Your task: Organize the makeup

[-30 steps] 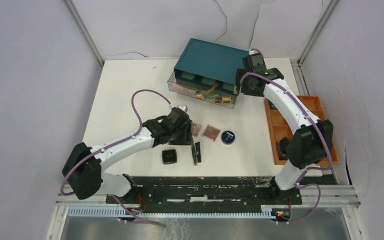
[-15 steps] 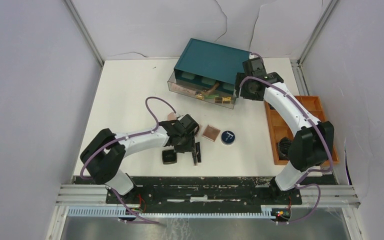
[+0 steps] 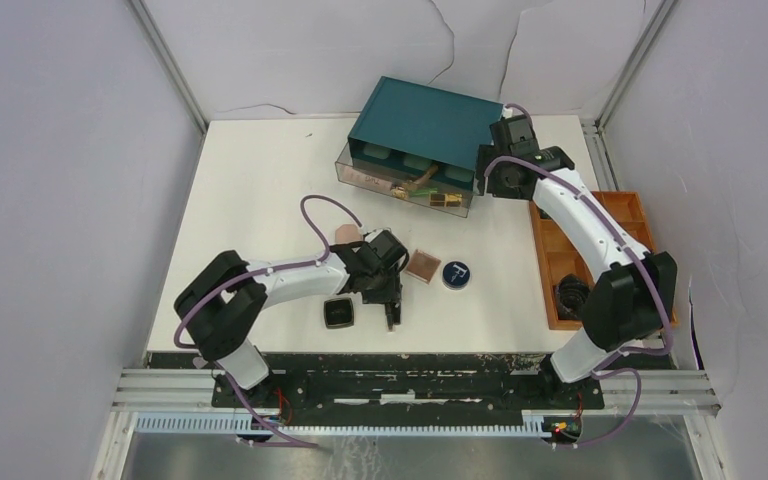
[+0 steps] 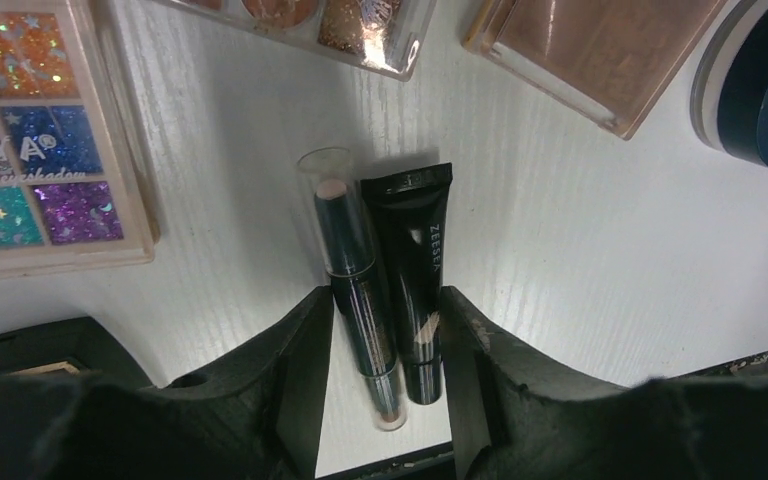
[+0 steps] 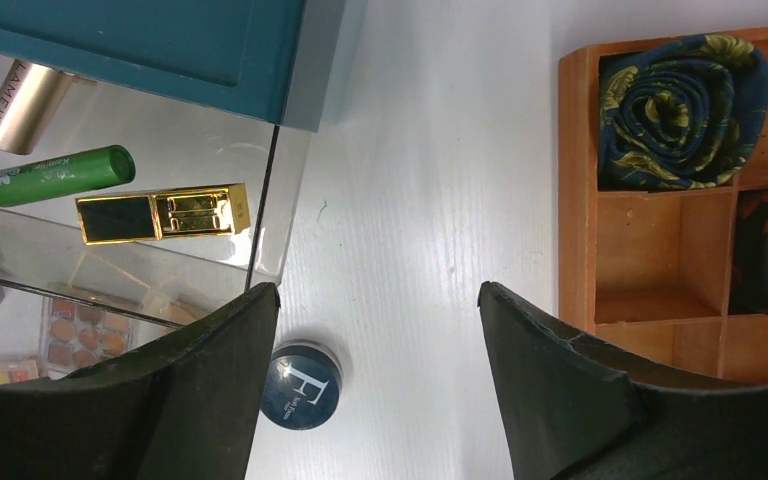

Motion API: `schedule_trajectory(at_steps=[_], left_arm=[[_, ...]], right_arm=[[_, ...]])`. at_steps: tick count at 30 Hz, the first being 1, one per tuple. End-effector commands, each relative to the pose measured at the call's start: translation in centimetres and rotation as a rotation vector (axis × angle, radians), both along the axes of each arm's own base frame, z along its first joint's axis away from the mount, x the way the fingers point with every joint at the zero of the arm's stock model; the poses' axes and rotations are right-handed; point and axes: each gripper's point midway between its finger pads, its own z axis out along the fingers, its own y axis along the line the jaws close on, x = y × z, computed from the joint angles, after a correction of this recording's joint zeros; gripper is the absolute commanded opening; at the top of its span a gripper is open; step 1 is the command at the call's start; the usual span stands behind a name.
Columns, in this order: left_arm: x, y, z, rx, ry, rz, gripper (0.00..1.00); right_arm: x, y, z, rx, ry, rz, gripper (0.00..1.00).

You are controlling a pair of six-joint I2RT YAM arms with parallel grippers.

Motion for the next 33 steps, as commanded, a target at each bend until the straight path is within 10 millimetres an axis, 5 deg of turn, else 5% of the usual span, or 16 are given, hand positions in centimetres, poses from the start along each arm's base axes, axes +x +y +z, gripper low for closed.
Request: schedule_trajectory(at_steps=[1, 15, 23, 33], left_arm=[[0.4, -0.1, -0.8, 0.016, -0.008, 0.025, 0.46], [-1.5, 4.5, -0.2, 0.102, -0.044, 0.018, 0.09], [-1.0, 4.4, 1.1, 0.085, -0.103, -0.036, 0.48], [-1.2, 4.7, -0.1, 0.128, -0.072, -0.047, 0.44]], right_arm=[[-0.1, -1.0, 3.1, -0.020, -0.081, -0.013, 0.80], [-0.4, -1.0, 4.0, -0.009, -0.092, -0.012, 0.79], [-0.2, -0.6, 4.0, 0.006, -0.090, -0.001, 0.79], [-0.4, -0.9, 3.7, -0.010, -0.082, -0.001, 0.79]])
